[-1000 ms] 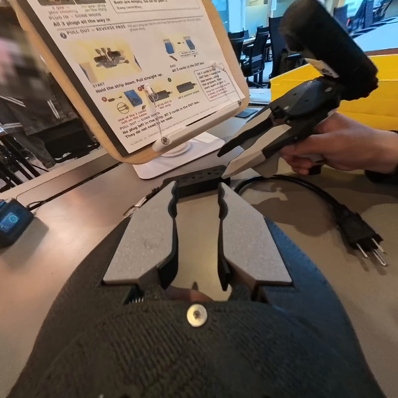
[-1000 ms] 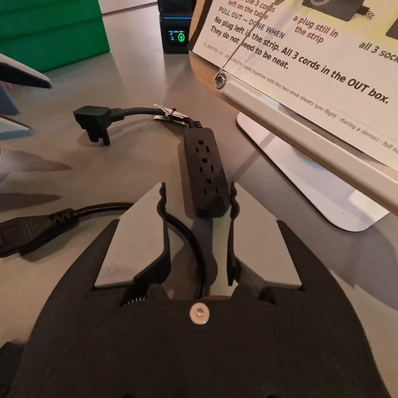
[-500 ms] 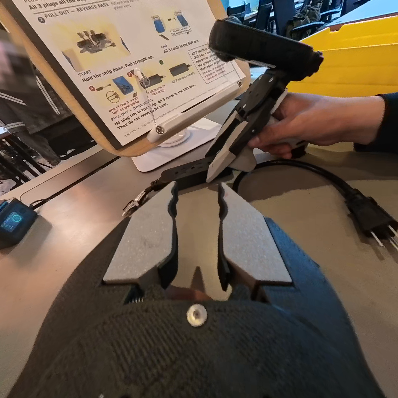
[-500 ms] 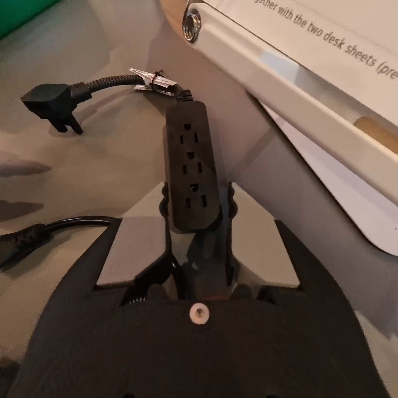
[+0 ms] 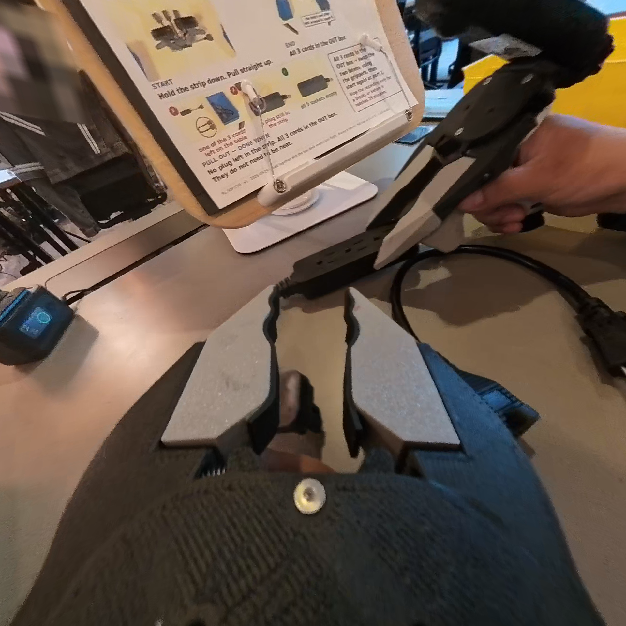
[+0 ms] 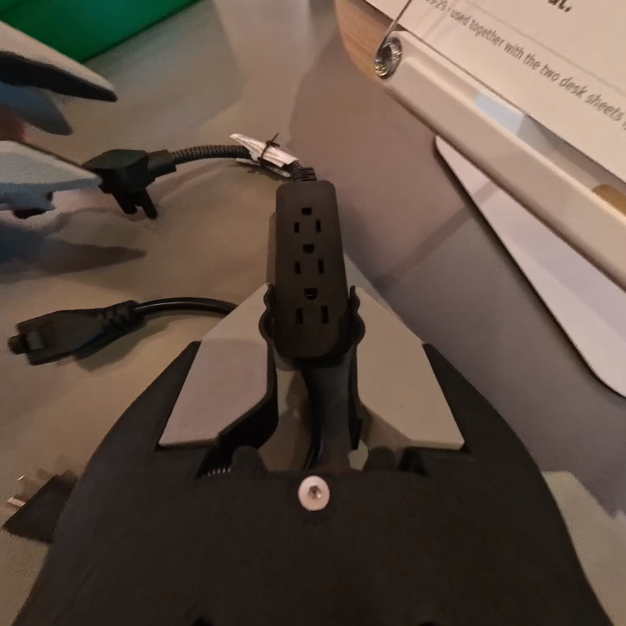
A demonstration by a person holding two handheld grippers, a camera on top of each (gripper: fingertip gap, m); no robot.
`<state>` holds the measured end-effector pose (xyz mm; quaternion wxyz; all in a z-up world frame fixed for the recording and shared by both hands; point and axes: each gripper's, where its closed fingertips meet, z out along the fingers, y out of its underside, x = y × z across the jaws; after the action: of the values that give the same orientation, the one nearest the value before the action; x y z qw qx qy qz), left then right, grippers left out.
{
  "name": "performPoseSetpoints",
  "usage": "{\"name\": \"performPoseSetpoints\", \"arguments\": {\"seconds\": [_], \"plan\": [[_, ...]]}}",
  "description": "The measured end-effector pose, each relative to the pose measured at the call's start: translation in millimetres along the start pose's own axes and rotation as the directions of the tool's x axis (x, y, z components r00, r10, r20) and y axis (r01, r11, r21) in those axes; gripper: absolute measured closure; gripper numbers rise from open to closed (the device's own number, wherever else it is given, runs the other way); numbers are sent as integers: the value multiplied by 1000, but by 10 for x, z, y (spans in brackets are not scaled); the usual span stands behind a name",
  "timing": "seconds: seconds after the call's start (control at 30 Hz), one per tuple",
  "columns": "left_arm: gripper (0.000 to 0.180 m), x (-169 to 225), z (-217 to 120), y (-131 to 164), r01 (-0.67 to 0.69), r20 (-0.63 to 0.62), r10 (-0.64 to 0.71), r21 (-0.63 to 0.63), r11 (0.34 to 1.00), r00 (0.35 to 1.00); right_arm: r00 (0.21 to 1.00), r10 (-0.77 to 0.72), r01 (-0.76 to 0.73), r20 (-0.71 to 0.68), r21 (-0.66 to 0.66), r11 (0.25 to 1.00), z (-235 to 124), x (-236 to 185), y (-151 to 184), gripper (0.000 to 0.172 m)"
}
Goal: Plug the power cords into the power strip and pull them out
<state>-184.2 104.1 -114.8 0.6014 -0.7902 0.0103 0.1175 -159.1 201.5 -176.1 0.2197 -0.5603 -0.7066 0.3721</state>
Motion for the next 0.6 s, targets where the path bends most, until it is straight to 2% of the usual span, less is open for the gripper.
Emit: {"name": "performPoseSetpoints", "arguments": {"seconds": [0.2, 0.43, 0.5, 0.6], "plan": [[138, -4, 25, 95, -46, -6, 46, -50, 998, 999, 987, 48, -45, 151, -23, 999, -37, -298, 65, 131], [128, 81, 11, 180, -152, -45, 148, -107, 983, 988, 981, 74, -71, 180, -22, 997, -51, -324, 62, 131], [131, 52, -30, 123, -128, -49, 124, -86, 988, 991, 986, 56, -53, 158, -25, 998, -47, -306, 71, 131], [133, -36, -108, -5, -23, -60, 21, -30, 999, 998, 991, 25, -22, 134, -27, 999, -37, -306, 76, 131]]}}
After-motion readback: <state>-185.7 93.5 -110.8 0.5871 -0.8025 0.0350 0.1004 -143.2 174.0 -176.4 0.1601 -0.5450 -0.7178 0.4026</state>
